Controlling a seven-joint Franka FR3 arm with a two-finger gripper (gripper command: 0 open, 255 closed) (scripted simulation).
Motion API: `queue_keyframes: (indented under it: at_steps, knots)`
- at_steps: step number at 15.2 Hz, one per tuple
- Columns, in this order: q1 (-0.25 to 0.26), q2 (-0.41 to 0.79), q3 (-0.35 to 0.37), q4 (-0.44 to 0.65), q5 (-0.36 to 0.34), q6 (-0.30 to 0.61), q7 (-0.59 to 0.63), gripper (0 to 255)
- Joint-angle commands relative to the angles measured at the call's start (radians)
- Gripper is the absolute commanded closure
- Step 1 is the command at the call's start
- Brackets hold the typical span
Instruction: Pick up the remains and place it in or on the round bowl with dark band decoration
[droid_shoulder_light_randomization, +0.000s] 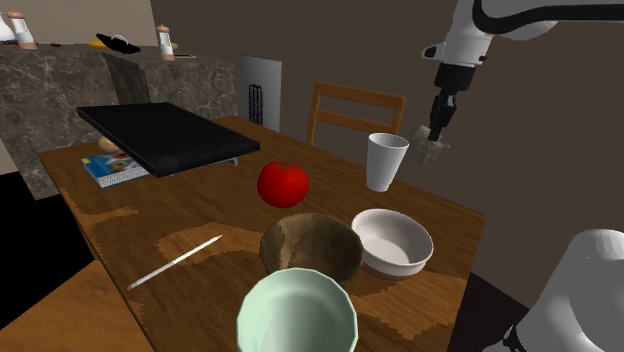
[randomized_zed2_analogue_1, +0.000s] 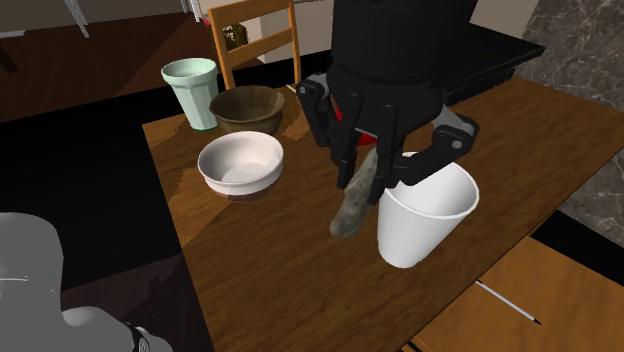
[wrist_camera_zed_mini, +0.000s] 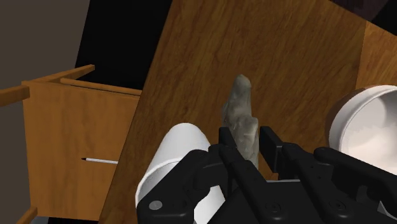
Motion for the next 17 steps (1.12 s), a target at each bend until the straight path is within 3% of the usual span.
queue_keyframes:
  at_steps: [1,5,17]
  knots:
    - [0.001,0.008,0.0,0.033,0.002,-0.026,-0.002,255]
    - [0.004,0.02,0.002,0.086,0.006,-0.067,-0.003,255]
    - [0.087,-0.019,0.239,0.056,0.116,-0.078,0.295,255]
